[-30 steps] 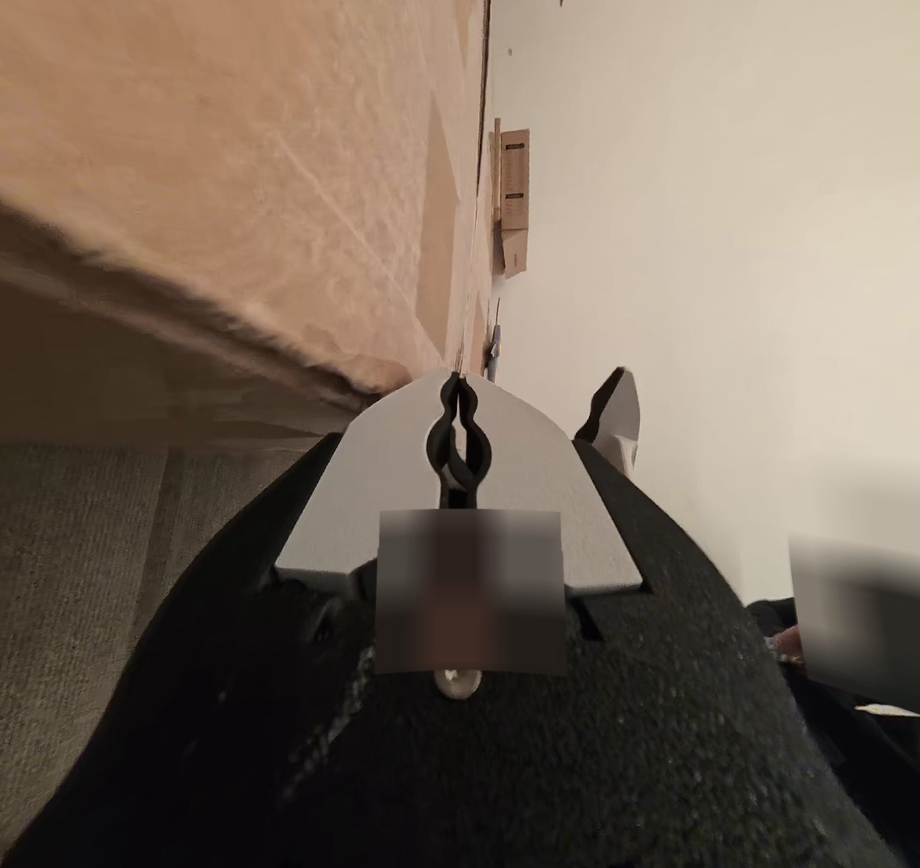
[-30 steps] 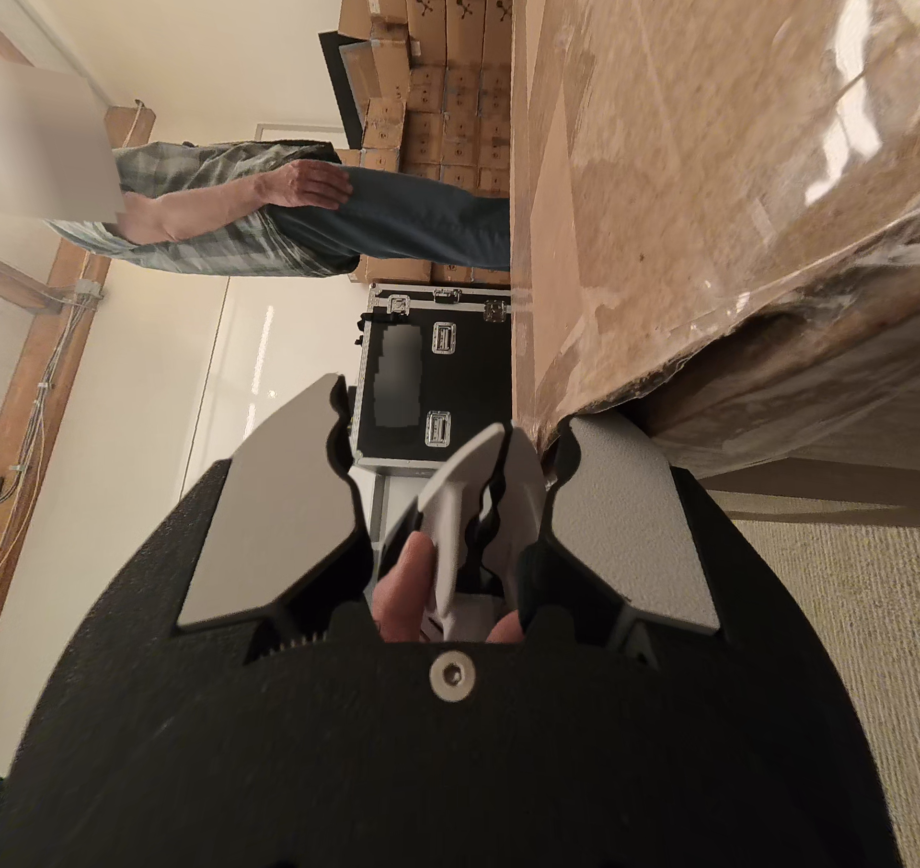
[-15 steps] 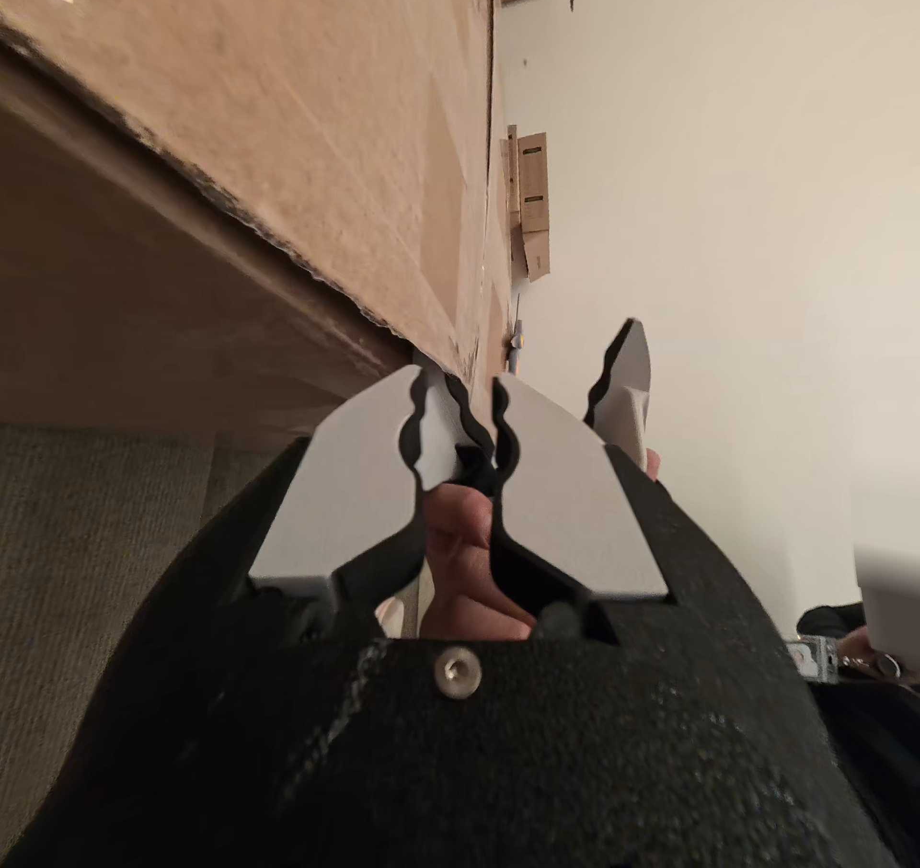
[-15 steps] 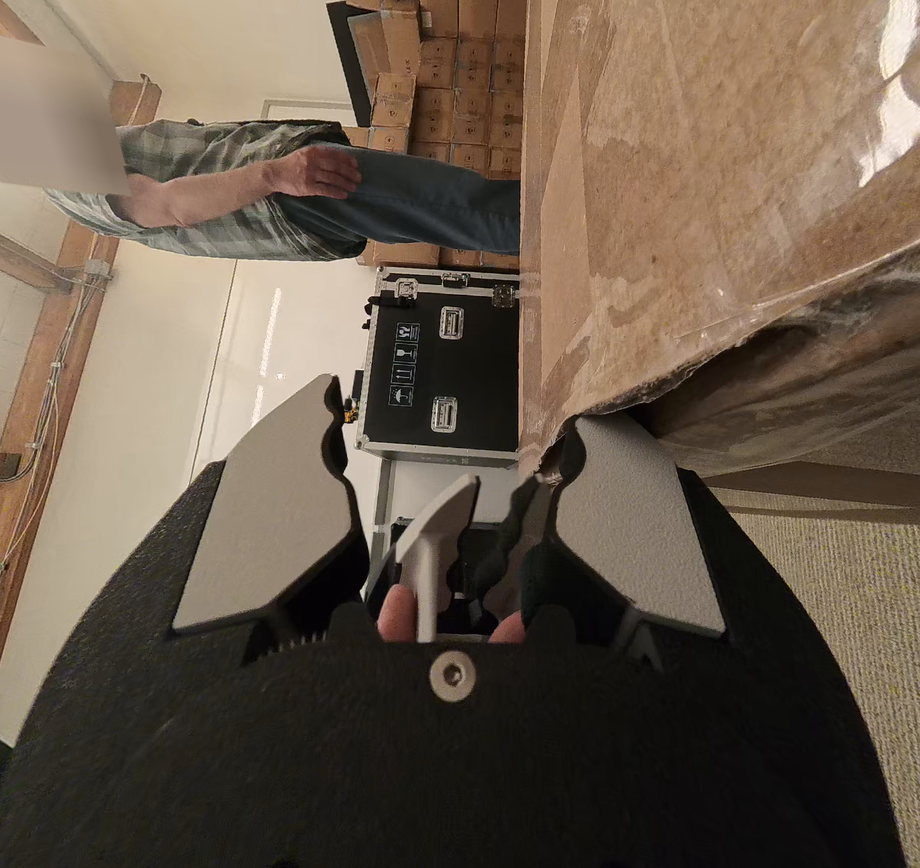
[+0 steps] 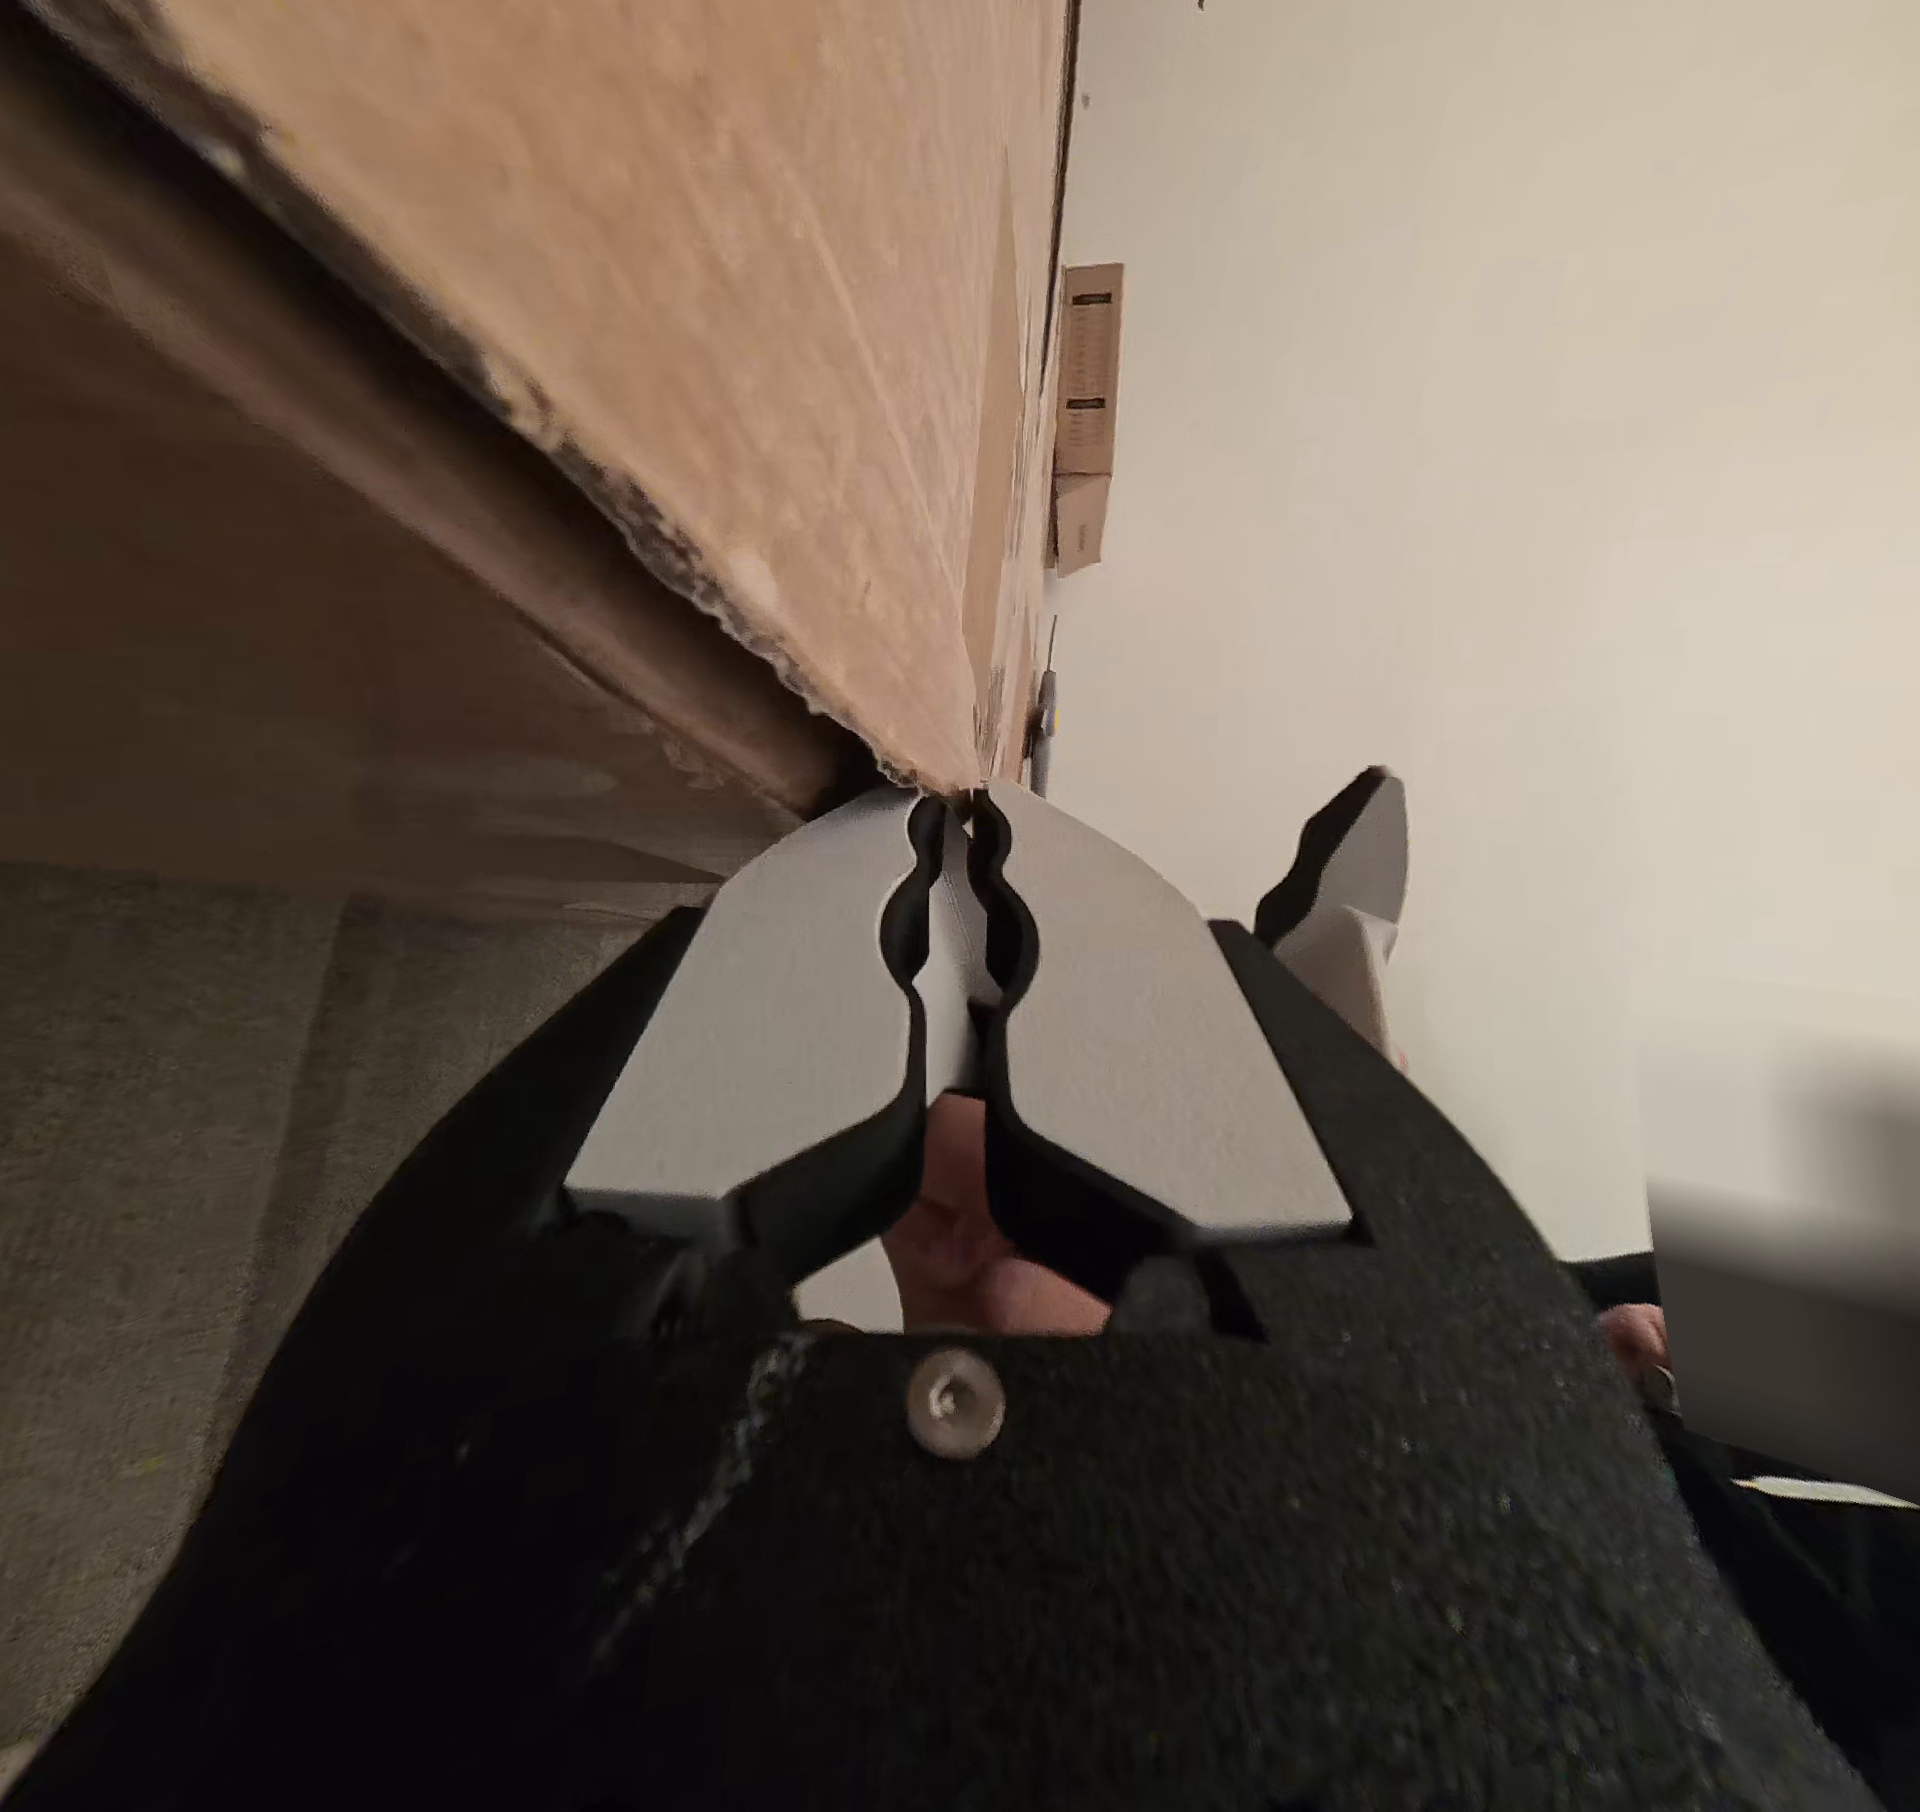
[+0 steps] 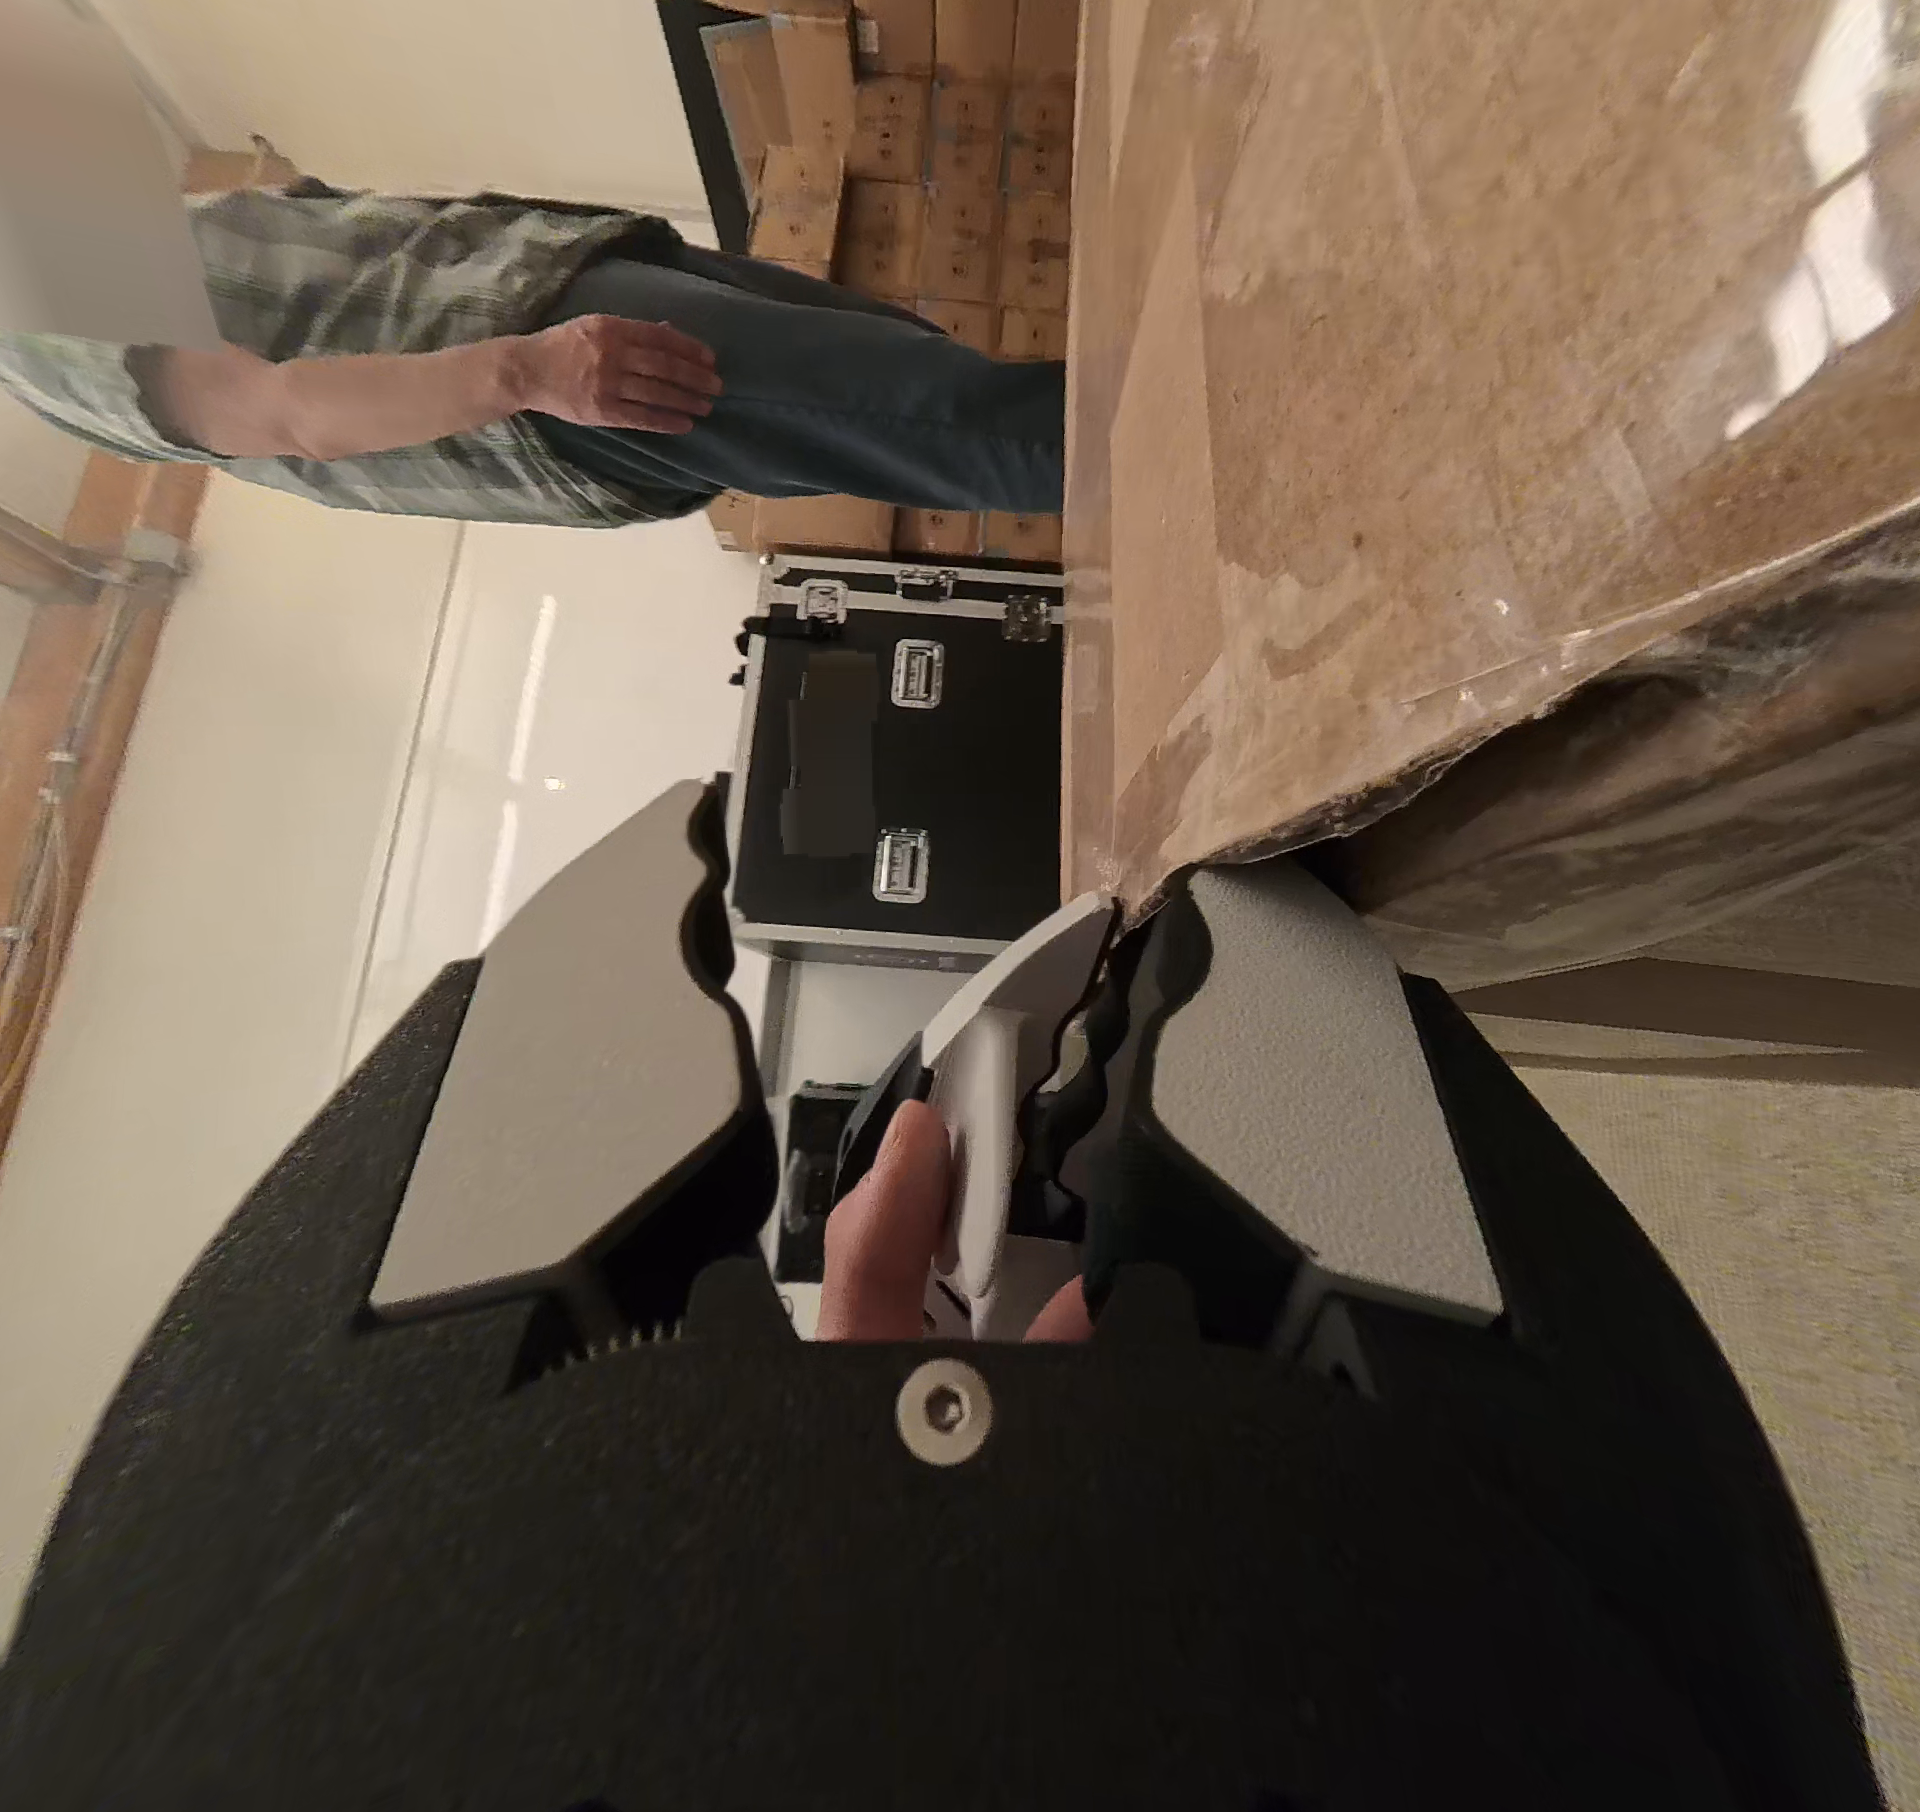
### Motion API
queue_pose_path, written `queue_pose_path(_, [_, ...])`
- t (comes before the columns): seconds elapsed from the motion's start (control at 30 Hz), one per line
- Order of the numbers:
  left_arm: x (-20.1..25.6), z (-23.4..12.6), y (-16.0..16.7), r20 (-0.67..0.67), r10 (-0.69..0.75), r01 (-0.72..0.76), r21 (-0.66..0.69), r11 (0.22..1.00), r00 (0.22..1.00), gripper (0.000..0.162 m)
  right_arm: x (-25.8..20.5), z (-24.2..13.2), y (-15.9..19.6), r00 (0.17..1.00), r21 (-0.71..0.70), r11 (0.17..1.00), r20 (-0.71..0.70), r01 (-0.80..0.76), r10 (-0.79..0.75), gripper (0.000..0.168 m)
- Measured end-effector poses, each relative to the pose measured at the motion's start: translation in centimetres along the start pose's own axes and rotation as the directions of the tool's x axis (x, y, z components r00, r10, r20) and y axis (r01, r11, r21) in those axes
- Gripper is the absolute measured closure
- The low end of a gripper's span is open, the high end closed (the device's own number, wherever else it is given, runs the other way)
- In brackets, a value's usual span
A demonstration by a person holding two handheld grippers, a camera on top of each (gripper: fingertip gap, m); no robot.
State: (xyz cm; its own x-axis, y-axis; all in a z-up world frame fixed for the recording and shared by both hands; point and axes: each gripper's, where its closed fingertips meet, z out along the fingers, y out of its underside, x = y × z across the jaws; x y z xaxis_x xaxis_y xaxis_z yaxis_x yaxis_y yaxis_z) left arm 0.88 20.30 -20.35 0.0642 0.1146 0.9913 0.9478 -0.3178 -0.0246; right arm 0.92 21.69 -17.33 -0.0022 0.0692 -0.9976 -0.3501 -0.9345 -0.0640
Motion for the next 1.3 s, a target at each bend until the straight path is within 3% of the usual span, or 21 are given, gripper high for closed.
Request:
queue_pose_path(0.1, [0.0,0.1,0.0,0.002,-0.073,0.073,-0.019,0.997,0.997,0.160,0.4,0.2,0.1,0.998,0.010,0.999,-0.057,0.040,-0.040,0.095])
queue_pose_path(0.23, [0.2,0.3,0.0,-0.058,-0.248,0.244,-0.063,0.968,0.967,0.162,0.3,0.3,0.4,0.993,-0.019,0.997,-0.093,0.071,-0.072,0.088])
queue_pose_path(0.33, [0.2,0.7,0.3,0.028,-0.118,0.120,-0.084,0.989,0.993,0.161,0.3,0.3,0.7,0.989,-0.082,0.992,-0.100,0.099,-0.107,0.086])
queue_pose_path(0.43, [0.0,1.4,0.5,0.171,-0.019,0.038,-0.109,0.993,0.985,0.156,0.1,0.1,0.0,1.000,-0.043,0.999,-0.025,-0.012,0.011,0.092])
queue_pose_path(0.6, [0.0,1.6,0.3,0.176,-0.091,0.106,-0.082,0.991,0.980,0.157,0.6,0.0,-0.4,0.996,-0.012,0.996,-0.024,-0.086,0.085,0.108])
queue_pose_path(0.67, [-0.1,1.6,0.4,0.194,-0.097,0.116,-0.089,0.989,0.976,0.158,1.3,0.2,-0.5,0.990,-0.013,0.995,-0.093,-0.104,0.102,0.119])
queue_pose_path(0.8, [-0.2,1.6,0.4,0.207,-0.134,0.156,-0.096,0.983,0.969,0.161,3.7,0.0,-0.3,0.933,-0.008,0.993,-0.343,-0.121,0.111,0.161])
queue_pose_path(0.9, [-0.2,1.7,0.4,0.238,-0.271,0.299,-0.093,0.950,0.933,0.162,4.2,0.0,-0.3,0.881,0.019,0.980,-0.435,-0.199,0.188,0.165])
queue_pose_path(1.0, [-0.3,1.5,0.5,0.344,-0.077,0.138,-0.156,0.978,0.936,0.158,4.2,-0.1,-0.2,0.858,-0.012,0.986,-0.494,-0.164,0.137,0.162])
queue_pose_path(1.17, [-0.2,1.7,0.4,0.223,-0.103,0.129,-0.108,0.986,0.970,0.161,4.3,-0.1,-0.3,0.842,-0.114,0.993,-0.535,0.004,-0.065,0.159])
queue_pose_path(1.3, [0.2,1.7,0.4,0.088,-0.096,0.103,-0.082,0.991,0.991,0.162,4.0,-0.1,-0.1,0.895,-0.135,0.987,-0.425,0.083,-0.134,0.156])
